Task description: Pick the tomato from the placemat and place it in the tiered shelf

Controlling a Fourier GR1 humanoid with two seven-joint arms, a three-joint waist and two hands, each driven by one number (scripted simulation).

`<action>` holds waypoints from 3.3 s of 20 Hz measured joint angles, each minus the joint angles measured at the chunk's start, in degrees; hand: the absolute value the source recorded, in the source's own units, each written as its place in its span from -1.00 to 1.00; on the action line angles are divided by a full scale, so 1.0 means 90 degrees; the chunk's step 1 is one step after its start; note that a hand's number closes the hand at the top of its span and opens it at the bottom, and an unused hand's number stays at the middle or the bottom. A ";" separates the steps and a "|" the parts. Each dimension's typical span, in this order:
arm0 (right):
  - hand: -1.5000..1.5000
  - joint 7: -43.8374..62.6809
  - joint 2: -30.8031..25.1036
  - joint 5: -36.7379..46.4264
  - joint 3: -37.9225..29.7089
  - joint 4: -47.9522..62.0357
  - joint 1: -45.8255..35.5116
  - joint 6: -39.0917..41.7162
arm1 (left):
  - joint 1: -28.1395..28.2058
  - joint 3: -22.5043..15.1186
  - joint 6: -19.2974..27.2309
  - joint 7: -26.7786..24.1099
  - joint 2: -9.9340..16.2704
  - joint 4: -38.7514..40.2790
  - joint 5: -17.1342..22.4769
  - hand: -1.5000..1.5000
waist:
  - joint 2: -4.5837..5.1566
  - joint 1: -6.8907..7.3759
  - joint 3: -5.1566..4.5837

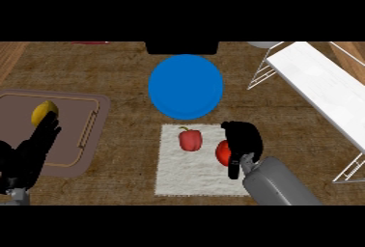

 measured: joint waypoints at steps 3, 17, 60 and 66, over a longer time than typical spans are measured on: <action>1.00 -0.0303 0.0104 0.0165 -0.0215 0.0150 0.0048 -0.0021 | 0.0014 0.0041 -0.0039 0.0059 -0.0060 -0.0078 -0.0067 0.00 | -0.0024 0.0002 -0.0013; 1.00 -0.1076 0.0214 0.1325 -0.0474 -0.0150 0.0178 -0.0249 | -0.0026 0.0368 -0.0306 0.0156 -0.0120 -0.0127 -0.0174 0.00 | -0.0021 -0.0012 -0.0012; 1.00 0.1909 0.1124 0.4691 -0.3683 -0.4030 -0.3271 0.0523 | -0.0001 0.0420 -0.0291 0.0274 -0.0224 -0.0233 -0.0313 0.00 | -0.0073 -0.0087 -0.0013; 1.00 0.1407 0.0917 0.4930 -0.4589 -0.3663 -0.3879 0.1298 | -0.0032 0.0475 -0.0390 0.0262 -0.0196 -0.0119 -0.0249 0.00 | -0.0048 -0.0070 -0.0010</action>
